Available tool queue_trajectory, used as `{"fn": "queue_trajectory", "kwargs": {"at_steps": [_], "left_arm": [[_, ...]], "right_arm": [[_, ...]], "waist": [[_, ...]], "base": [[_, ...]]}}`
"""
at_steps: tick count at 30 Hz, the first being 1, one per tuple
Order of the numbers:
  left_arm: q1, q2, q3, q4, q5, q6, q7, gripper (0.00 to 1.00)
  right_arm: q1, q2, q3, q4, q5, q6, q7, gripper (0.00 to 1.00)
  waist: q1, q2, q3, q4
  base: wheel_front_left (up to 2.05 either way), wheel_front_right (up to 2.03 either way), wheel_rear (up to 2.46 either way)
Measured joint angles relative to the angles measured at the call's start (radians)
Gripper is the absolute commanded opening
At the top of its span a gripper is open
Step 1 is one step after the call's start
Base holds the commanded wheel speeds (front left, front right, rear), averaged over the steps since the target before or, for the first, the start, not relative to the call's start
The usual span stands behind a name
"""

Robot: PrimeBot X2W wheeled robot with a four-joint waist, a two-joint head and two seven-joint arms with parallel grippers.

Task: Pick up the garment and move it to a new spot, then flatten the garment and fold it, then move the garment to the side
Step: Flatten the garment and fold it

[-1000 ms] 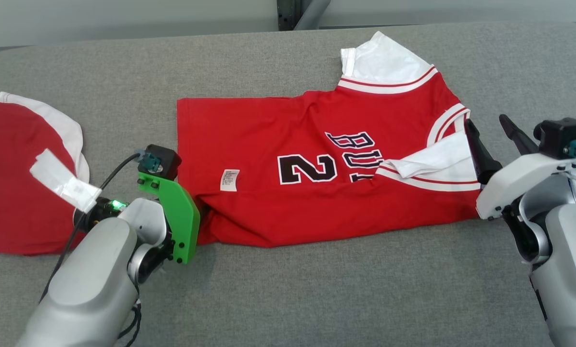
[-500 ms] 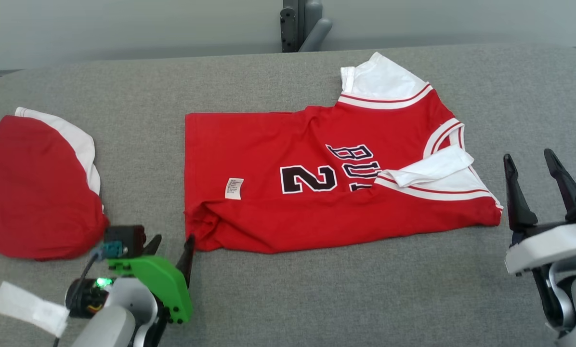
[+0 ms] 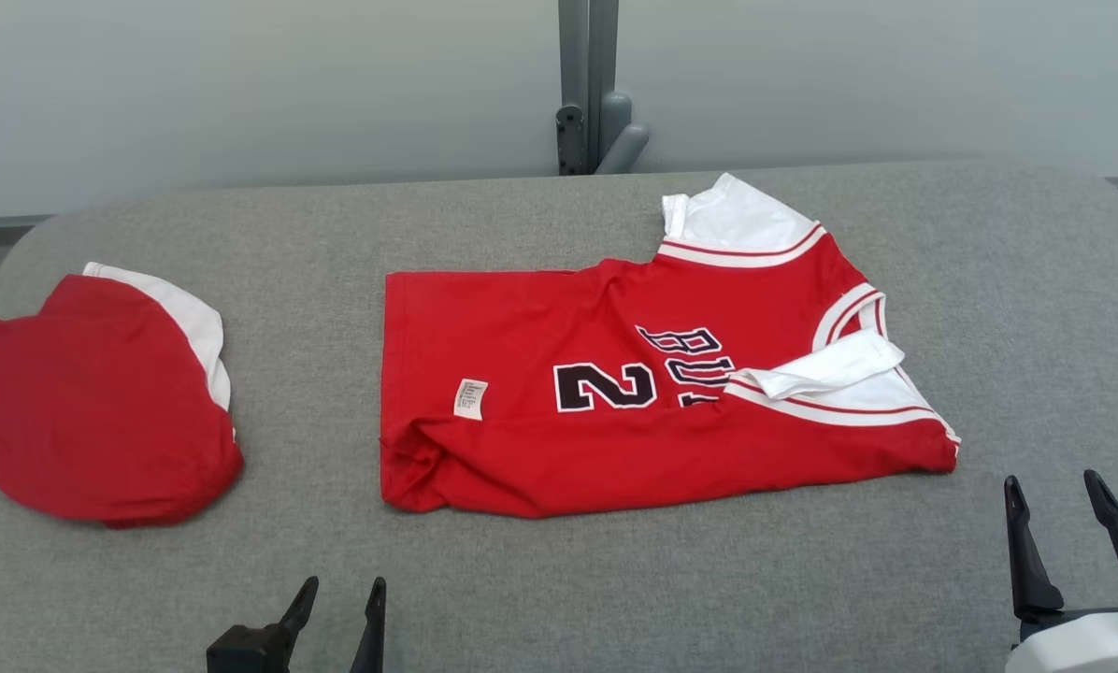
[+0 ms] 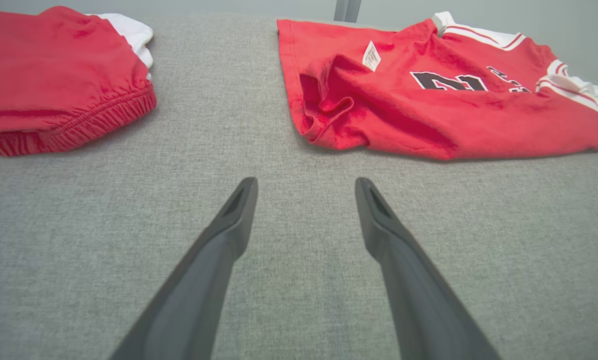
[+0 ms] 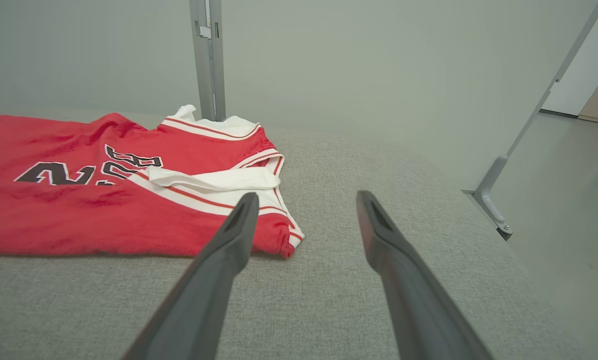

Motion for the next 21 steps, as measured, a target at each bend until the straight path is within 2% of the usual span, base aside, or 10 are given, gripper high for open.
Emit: {"fn": "queue_trajectory", "kwargs": {"at_steps": [4, 8, 14, 21], "left_arm": [[0.032, -0.001, 0.021, 0.003, 0.052, -0.013, -0.03, 1.0], [0.064, -0.026, 0.103, -0.049, 0.119, -0.029, -0.034, 1.0], [0.123, -0.083, 0.213, -0.078, 0.213, -0.092, -0.035, 1.0], [0.09, -0.129, 0.269, -0.052, 0.261, -0.161, -0.034, 1.0]], "right_arm": [[0.04, 0.018, -0.024, -0.015, -0.014, 0.0, -0.003, 1.0], [0.067, 0.047, -0.051, -0.042, -0.028, 0.0, -0.003, 1.0], [0.088, 0.076, -0.076, -0.076, -0.041, 0.0, -0.004, 1.0], [0.058, 0.074, -0.056, -0.064, -0.039, 0.0, -0.004, 1.0]], "waist": [[0.0, 0.0, -0.033, 0.012], [0.0, 0.0, -0.05, 0.029], [0.0, 0.0, -0.056, 0.046], [0.0, 0.0, -0.025, 0.046]], "base": [[0.0, 0.0, 0.0], [0.0, 0.0, 0.0], [0.0, 0.0, 0.0], [0.0, 0.0, 0.0]]}}
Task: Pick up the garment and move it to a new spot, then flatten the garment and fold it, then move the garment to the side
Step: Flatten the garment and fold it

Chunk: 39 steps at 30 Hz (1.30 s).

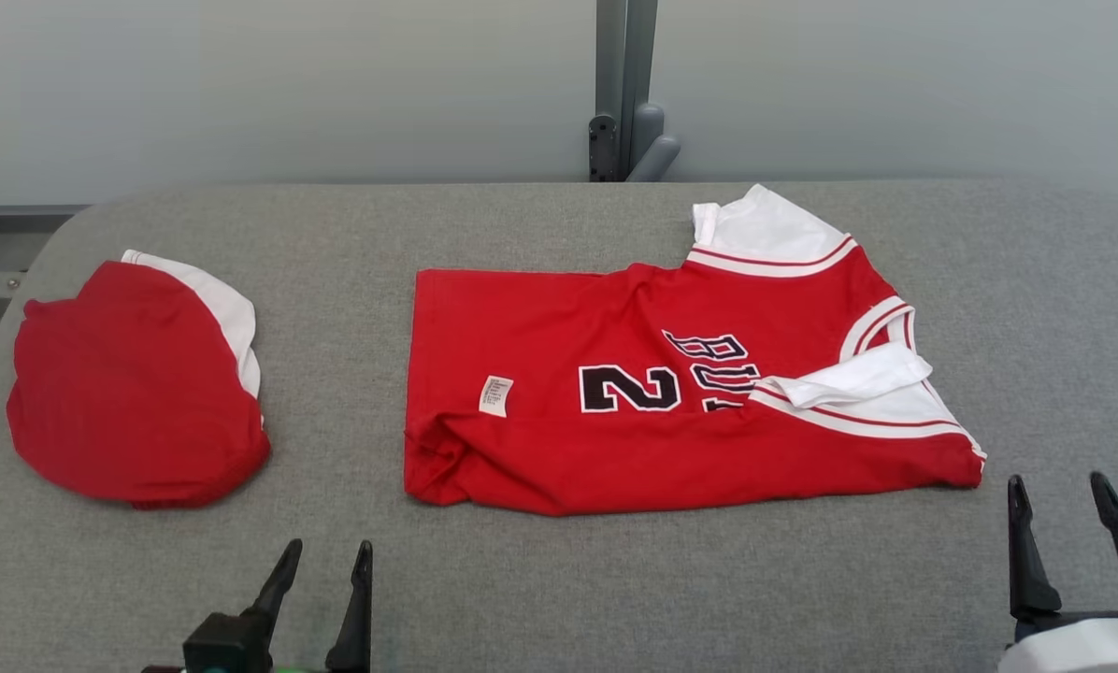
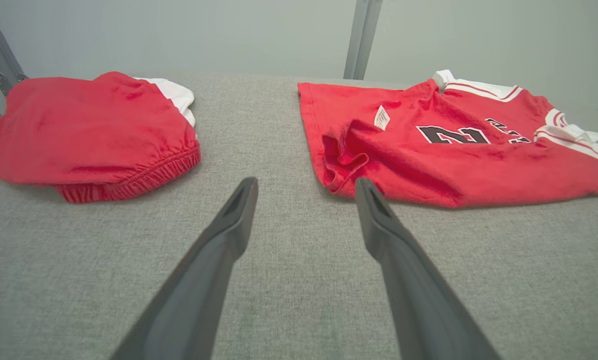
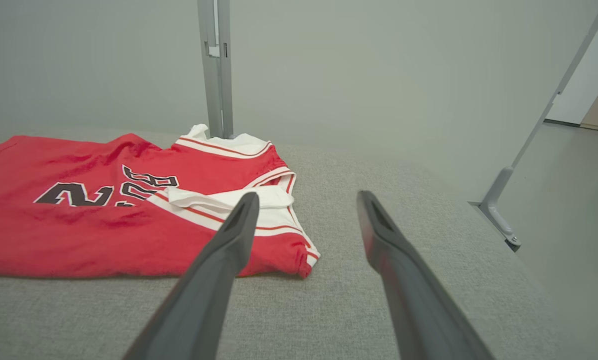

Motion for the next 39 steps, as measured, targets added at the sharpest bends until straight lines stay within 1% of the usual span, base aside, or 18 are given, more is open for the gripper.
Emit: {"fn": "queue_trajectory", "kwargs": {"at_steps": [3, 8, 13, 17, 21, 27, 38, 39], "left_arm": [[-0.069, -0.018, -0.004, 0.047, 0.015, -0.027, -0.002, 1.0], [-0.202, -0.028, -0.029, 0.162, 0.021, -0.059, -0.002, 1.0], [-0.32, -0.048, -0.058, 0.261, 0.017, -0.079, 0.017, 1.0], [-0.387, -0.064, -0.081, 0.324, 0.004, -0.094, 0.028, 1.0], [-0.428, -0.073, -0.098, 0.38, -0.012, -0.099, 0.032, 1.0], [-0.474, -0.072, -0.109, 0.459, -0.029, -0.103, 0.027, 1.0], [-0.51, -0.079, -0.136, 0.533, -0.07, -0.107, 0.015, 1.0], [-0.51, -0.08, -0.142, 0.536, -0.082, -0.107, 0.017, 0.92]], "right_arm": [[-0.049, -0.01, 0.021, 0.039, 0.001, 0.0, 0.0, 1.0], [-0.16, -0.033, 0.046, 0.159, -0.021, 0.0, 0.0, 1.0], [-0.283, -0.037, 0.045, 0.274, -0.061, 0.0, 0.0, 1.0], [-0.348, -0.037, 0.036, 0.372, -0.099, 0.0, 0.0, 1.0], [-0.399, -0.035, 0.017, 0.444, -0.128, 0.0, 0.0, 1.0], [-0.457, -0.029, 0.005, 0.536, -0.153, 0.0, 0.0, 1.0], [-0.516, -0.035, 0.01, 0.653, -0.153, 0.0, -0.007, 1.0], [-0.52, -0.037, 0.015, 0.663, -0.148, 0.0, -0.008, 1.0]], "waist": [[0.0, 0.0, 0.026, -0.002], [0.0, 0.0, 0.08, -0.008], [0.0, 0.0, 0.139, -0.012], [0.0, 0.0, 0.182, -0.012], [0.0, 0.0, 0.216, -0.01], [0.0, 0.0, 0.247, -0.012], [0.0001, 0.0, 0.255, -0.015], [0.0001, 0.0, 0.253, -0.015]], "base": [[0.0, 0.0, 0.0], [0.0, 0.0, 0.0], [0.0, 0.0, 0.0], [0.0, 0.0, 0.0], [0.0, 0.0, 0.0], [0.0, 0.0, 0.0], [0.0, 0.0, 0.0], [0.0, 0.0, 0.0]]}}
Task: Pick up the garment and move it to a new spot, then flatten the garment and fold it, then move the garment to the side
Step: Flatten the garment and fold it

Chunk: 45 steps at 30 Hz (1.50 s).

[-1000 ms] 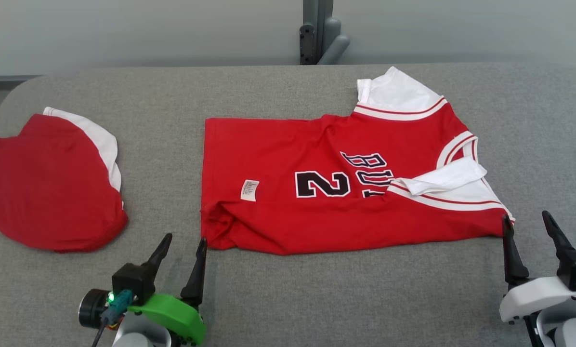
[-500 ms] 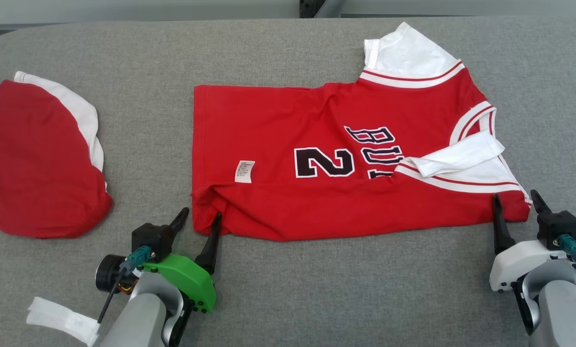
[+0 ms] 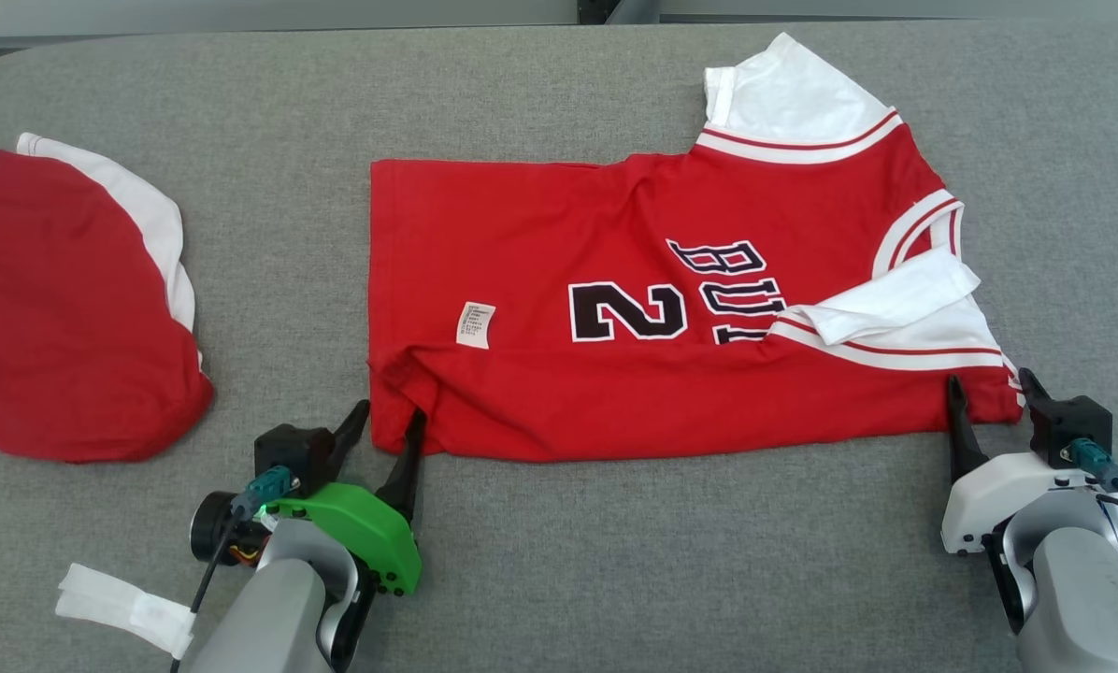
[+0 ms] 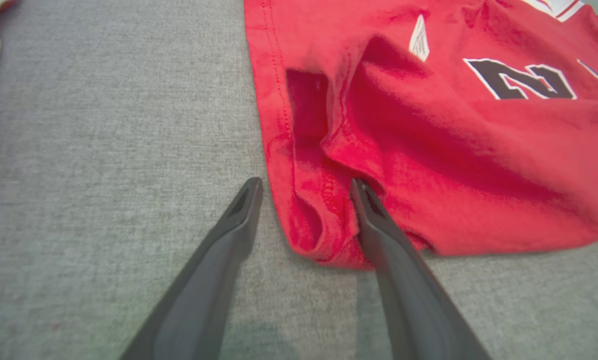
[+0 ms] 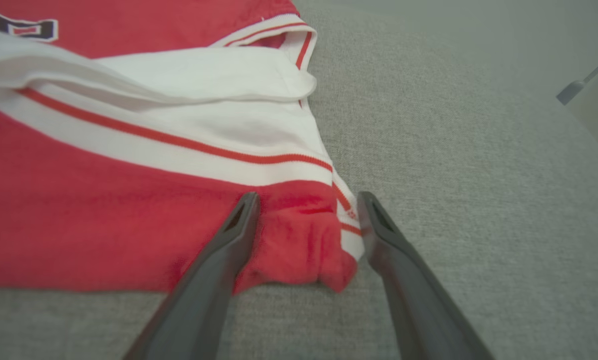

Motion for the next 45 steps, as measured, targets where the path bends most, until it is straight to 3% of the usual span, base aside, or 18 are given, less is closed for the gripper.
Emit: {"fn": "queue_trajectory", "kwargs": {"at_steps": [1, 2, 3, 5, 6, 7, 15, 20, 24, 29, 36, 37, 38, 39, 40, 45], "left_arm": [[0.0, 0.0, -0.006, 0.002, -0.007, 0.0, 0.005, 0.5], [0.001, -0.001, -0.014, 0.002, -0.015, 0.0, 0.01, 0.33], [0.004, -0.002, -0.023, 0.001, -0.027, 0.0, 0.018, 0.06], [0.012, -0.002, -0.051, -0.009, -0.059, -0.002, 0.036, 0.0], [0.012, -0.002, -0.051, -0.009, -0.059, -0.002, 0.036, 0.0], [0.019, -0.002, -0.06, -0.018, -0.078, -0.001, 0.043, 0.0], [0.102, 0.054, -0.121, -0.133, -0.225, -0.003, 0.109, 0.0], [0.168, 0.114, -0.136, -0.256, -0.322, -0.003, 0.179, 0.0], [0.218, 0.169, -0.12, -0.366, -0.365, -0.003, 0.236, 0.0], [0.322, 0.225, -0.118, -0.514, -0.396, 0.04, 0.308, 0.0], [0.485, 0.249, -0.12, -0.648, -0.434, 0.114, 0.336, 0.0], [0.494, 0.25, -0.12, -0.65, -0.427, 0.128, 0.333, 0.18], [0.501, 0.242, -0.12, -0.655, -0.427, 0.146, 0.327, 0.49], [0.502, 0.238, -0.123, -0.66, -0.427, 0.15, 0.328, 1.0], [0.503, 0.236, -0.126, -0.665, -0.427, 0.154, 0.331, 1.0], [0.501, 0.275, -0.096, -0.726, -0.409, 0.186, 0.334, 1.0]], "right_arm": [[-0.005, -0.002, 0.005, 0.011, 0.005, 0.0, 0.0, 1.0], [-0.008, -0.003, 0.011, 0.021, 0.01, 0.0, 0.0, 1.0], [-0.01, -0.004, 0.015, 0.031, 0.018, 0.0, -0.001, 0.96], [-0.014, -0.008, 0.025, 0.054, 0.034, 0.0, -0.002, 0.31], [-0.014, -0.008, 0.025, 0.054, 0.034, 0.0, -0.002, 0.09], [-0.016, -0.011, 0.03, 0.065, 0.041, 0.0, -0.002, 0.0], [-0.027, -0.036, 0.091, 0.132, 0.156, 0.001, 0.016, 0.0], [0.014, -0.074, 0.141, 0.099, 0.285, 0.001, 0.069, 0.0], [0.087, -0.132, 0.179, -0.003, 0.391, 0.001, 0.142, 0.0], [0.23, -0.197, 0.208, -0.2, 0.487, 0.001, 0.275, 0.0], [0.41, -0.204, 0.157, -0.446, 0.542, 0.001, 0.423, 0.0], [0.418, -0.198, 0.154, -0.459, 0.536, 0.001, 0.433, 0.0], [0.426, -0.184, 0.153, -0.475, 0.519, 0.001, 0.448, 0.17], [0.427, -0.183, 0.156, -0.481, 0.509, 0.001, 0.451, 0.53], [0.427, -0.183, 0.156, -0.485, 0.502, 0.001, 0.453, 1.0], [0.41, -0.183, 0.121, -0.581, 0.502, 0.0, 0.479, 1.0]], "waist": [[0.0, 0.0, -0.002, 0.0], [0.0, 0.0, -0.005, 0.0], [0.0, 0.0, -0.008, 0.0], [0.0, 0.0, -0.016, 0.001], [0.0, 0.0, -0.016, 0.001], [0.0, 0.0, -0.02, 0.001], [0.0, 0.0, -0.068, 0.005], [0.0, 0.0001, -0.107, 0.01], [0.0, 0.0, -0.136, 0.015], [0.0, 0.0001, -0.165, 0.018], [0.0, 0.0001, -0.167, 0.003], [0.0, 0.0, -0.164, 0.001], [0.0, 0.0, -0.158, -0.001], [0.0, 0.0, -0.154, -0.001], [0.0, 0.0, -0.152, 0.0], [0.0, 0.0, -0.128, 0.006]], "base": [[0.0, 0.0, 0.0], [0.0, 0.0, 0.0], [0.0, 0.0, 0.0], [0.0, 0.0, 0.0], [0.0, 0.0, 0.0], [0.0, 0.0, 0.0], [0.0, 0.0, 0.0], [0.0, 0.0, 0.0], [0.0, 0.0, 0.0], [0.0, 0.0, 0.0], [0.0, 0.0, 0.0], [0.0, 0.0, 0.0], [0.0, 0.0, 0.0], [0.0, 0.0, 0.0], [0.0, 0.0, 0.0], [0.0, 0.0, 0.0]]}}
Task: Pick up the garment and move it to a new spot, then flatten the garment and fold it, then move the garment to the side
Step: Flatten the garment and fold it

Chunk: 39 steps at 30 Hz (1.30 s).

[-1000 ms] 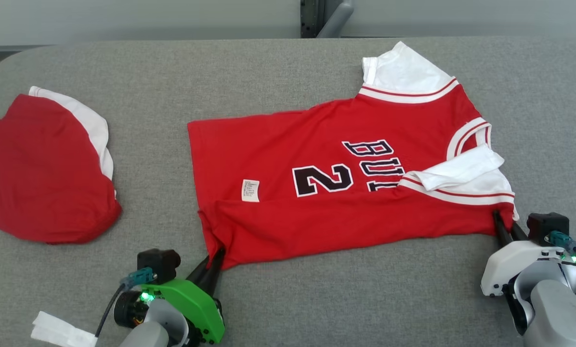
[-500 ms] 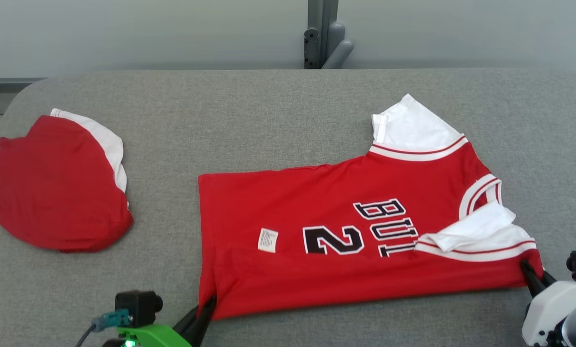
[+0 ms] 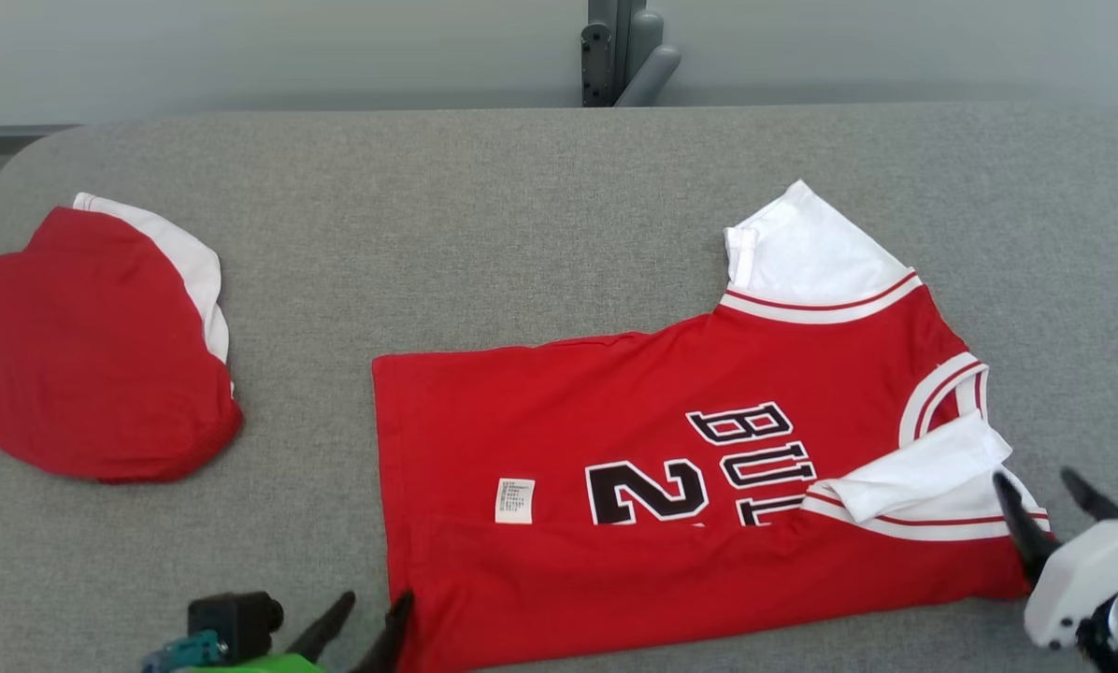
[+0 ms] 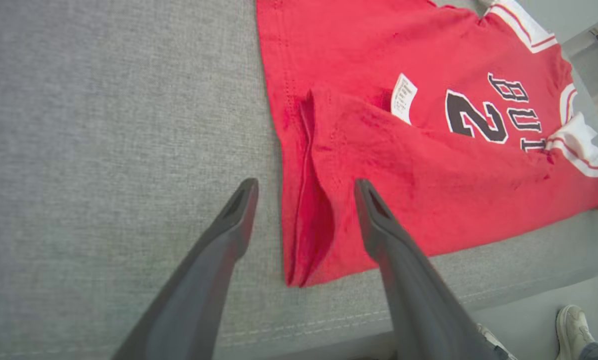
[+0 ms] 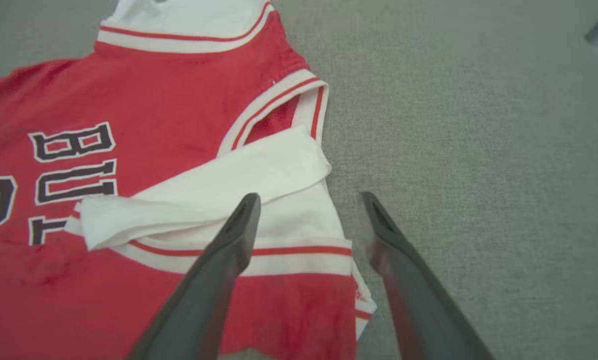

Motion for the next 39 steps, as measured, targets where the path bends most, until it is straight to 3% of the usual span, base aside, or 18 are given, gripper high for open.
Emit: {"fn": "queue_trajectory", "kwargs": {"at_steps": [4, 9, 16, 19, 31, 32, 33, 34, 35, 36, 39], "left_arm": [[-0.039, 0.047, 0.051, -0.091, 0.0, 0.021, 0.018, 1.0], [-0.223, 0.056, 0.063, -0.076, 0.015, 0.011, 0.073, 1.0], [-0.507, -0.006, 0.0, 0.12, 0.03, -0.071, 0.174, 1.0], [-0.583, -0.024, -0.02, 0.197, 0.036, -0.101, 0.182, 1.0], [-0.719, -0.082, -0.071, 0.32, 0.037, -0.173, 0.16, 1.0], [-0.725, -0.082, -0.076, 0.321, 0.032, -0.175, 0.16, 1.0], [-0.727, -0.082, -0.08, 0.322, 0.032, -0.178, 0.16, 0.89], [-0.731, -0.08, -0.085, 0.321, 0.031, -0.181, 0.16, 0.37], [-0.732, -0.078, -0.088, 0.322, 0.026, -0.182, 0.16, 0.24], [-0.732, -0.075, -0.091, 0.323, 0.021, -0.182, 0.159, 0.0], [-0.735, -0.062, -0.113, 0.328, 0.01, -0.183, 0.156, 0.0]], "right_arm": [[-0.113, -0.012, -0.007, -0.102, -0.001, 0.0, 0.041, 1.0], [-0.328, -0.01, 0.021, -0.085, -0.058, 0.0, 0.104, 1.0], [-0.687, 0.059, 0.047, 0.104, -0.154, 0.0, 0.147, 1.0], [-0.79, 0.038, 0.091, 0.194, -0.261, 0.0, 0.136, 1.0], [-0.95, 0.078, 0.081, 0.48, -0.373, 0.0, 0.084, 1.0], [-0.956, 0.079, 0.083, 0.492, -0.373, -0.001, 0.079, 0.77], [-0.96, 0.08, 0.085, 0.502, -0.372, -0.001, 0.07, 0.37], [-0.964, 0.081, 0.086, 0.51, -0.37, -0.001, 0.059, 0.0], [-0.97, 0.083, 0.09, 0.519, -0.369, -0.001, 0.05, 0.0], [-0.972, 0.086, 0.095, 0.529, -0.366, -0.001, 0.041, 0.0], [-0.973, 0.099, 0.1, 0.554, -0.348, 0.0, 0.003, 0.0]], "waist": [[0.0, 0.0, 0.034, 0.0], [0.0, 0.0, 0.095, 0.006], [0.0, 0.0, 0.21, 0.035], [0.0001, 0.0, 0.262, 0.05], [0.0, 0.0, 0.389, 0.125], [0.0, 0.0, 0.394, 0.129], [0.0, 0.0, 0.397, 0.132], [0.0, 0.0001, 0.4, 0.134], [0.0001, 0.0, 0.4, 0.133], [0.0, 0.0, 0.4, 0.132], [0.0001, 0.0, 0.391, 0.124]], "base": [[0.0, 0.0, 0.0], [0.0, 0.0, 0.0], [0.0, 0.0, 0.0], [0.0, 0.0, 0.0], [0.0, 0.0, 0.0], [0.0, 0.0, 0.0], [0.0, 0.0, 0.0], [0.0, 0.0, 0.0], [0.0, 0.0, 0.0], [0.0, 0.0, 0.0], [0.0, 0.0, 0.0]]}}
